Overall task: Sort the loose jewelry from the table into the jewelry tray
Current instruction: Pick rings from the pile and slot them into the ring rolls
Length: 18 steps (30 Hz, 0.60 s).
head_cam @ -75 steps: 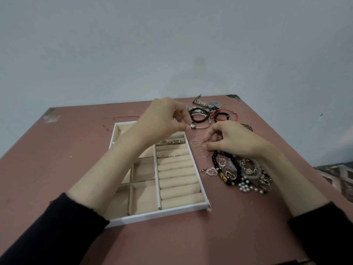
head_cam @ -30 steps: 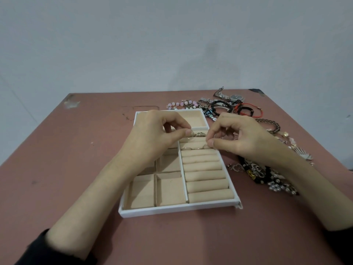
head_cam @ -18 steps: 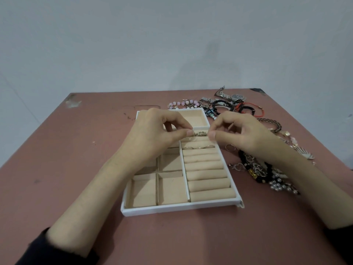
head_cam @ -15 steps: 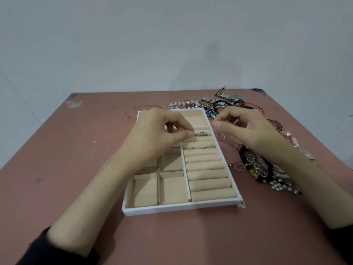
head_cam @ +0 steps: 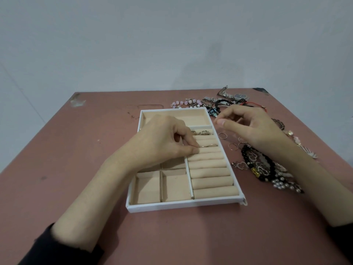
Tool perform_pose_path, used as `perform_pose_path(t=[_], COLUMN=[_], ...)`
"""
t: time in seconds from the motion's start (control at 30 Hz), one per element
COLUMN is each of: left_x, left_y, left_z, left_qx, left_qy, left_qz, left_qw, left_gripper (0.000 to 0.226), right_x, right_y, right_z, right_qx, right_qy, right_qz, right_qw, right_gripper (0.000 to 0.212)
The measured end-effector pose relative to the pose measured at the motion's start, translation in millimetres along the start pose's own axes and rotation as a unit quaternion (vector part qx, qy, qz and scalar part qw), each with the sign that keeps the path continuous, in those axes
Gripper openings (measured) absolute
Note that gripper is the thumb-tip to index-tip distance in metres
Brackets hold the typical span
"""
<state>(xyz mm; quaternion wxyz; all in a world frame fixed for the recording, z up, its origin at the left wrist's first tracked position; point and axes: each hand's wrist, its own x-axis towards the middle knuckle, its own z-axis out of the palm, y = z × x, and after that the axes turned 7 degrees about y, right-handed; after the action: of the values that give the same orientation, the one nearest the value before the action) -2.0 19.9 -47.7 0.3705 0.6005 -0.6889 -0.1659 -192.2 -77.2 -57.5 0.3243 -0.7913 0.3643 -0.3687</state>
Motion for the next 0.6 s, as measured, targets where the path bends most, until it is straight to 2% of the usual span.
perform_pose_path(t=[0.2,0.6], left_x=[-1.0,-1.6], left_y=[0.0,1.2], left_z=[-3.0,-2.0], left_qx=[-0.002,0.04], left_qy=[-0.028,-0.025], left_qz=[0.005,0.006], left_qw=[1.0,0.999], left_gripper=[0.01,0.015], right_x=[-0.7,-1.0], right_y=[-1.0,-1.8], right_z=[-0.9,-1.4], right_qx=[-0.002,-0.002], right_qy=[-0.003,0.008], right_qz=[-0.003,-0.004], right_qw=[1.0,1.0], right_gripper=[0.007,0.007])
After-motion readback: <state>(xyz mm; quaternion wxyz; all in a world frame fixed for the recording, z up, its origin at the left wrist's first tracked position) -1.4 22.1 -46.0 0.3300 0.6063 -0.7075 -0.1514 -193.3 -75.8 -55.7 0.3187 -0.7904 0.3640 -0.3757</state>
